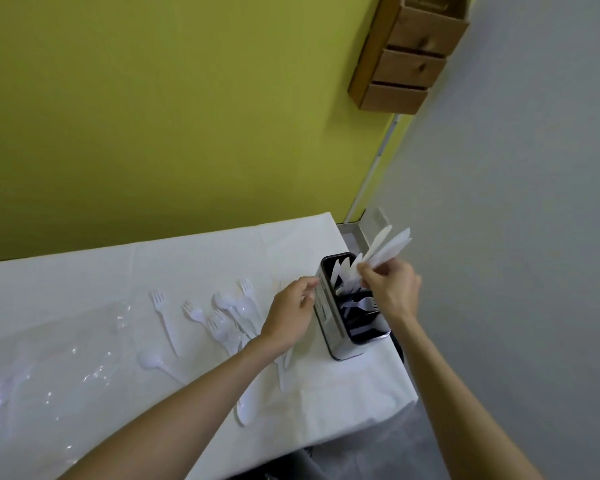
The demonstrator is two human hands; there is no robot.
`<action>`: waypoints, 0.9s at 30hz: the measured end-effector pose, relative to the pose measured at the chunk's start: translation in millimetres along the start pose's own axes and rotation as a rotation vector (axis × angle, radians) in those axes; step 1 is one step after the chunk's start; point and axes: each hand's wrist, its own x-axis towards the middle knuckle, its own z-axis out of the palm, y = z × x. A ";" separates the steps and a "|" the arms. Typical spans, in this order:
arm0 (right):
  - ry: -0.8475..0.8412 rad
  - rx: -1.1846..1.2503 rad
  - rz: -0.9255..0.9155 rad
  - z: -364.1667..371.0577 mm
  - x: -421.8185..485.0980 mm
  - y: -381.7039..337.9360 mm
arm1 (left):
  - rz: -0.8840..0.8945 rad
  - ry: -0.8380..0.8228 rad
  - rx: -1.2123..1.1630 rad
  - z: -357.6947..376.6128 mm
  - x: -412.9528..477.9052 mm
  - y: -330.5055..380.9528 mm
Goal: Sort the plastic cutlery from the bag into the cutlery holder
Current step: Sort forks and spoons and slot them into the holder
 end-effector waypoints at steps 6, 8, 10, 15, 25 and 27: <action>-0.153 -0.040 -0.062 5.9 -1.5 13.9 | -0.033 -0.198 -0.043 15.4 7.8 7.5; -0.181 -0.023 -0.069 3.0 -0.2 13.2 | -0.039 -0.221 -0.050 19.1 7.0 12.4; -0.181 -0.011 -0.130 -2.7 -2.3 9.8 | -0.036 -0.222 -0.050 23.2 5.5 13.0; -0.080 0.048 -0.229 -0.6 -3.1 16.4 | -0.050 -0.213 -0.061 28.2 4.1 8.5; -0.176 -0.433 -0.654 19.3 -6.4 43.7 | -0.029 -0.190 -0.102 22.3 -2.9 1.5; -0.104 -0.372 -0.632 23.1 -11.7 39.7 | -0.047 -0.096 -0.058 13.6 -9.9 -9.7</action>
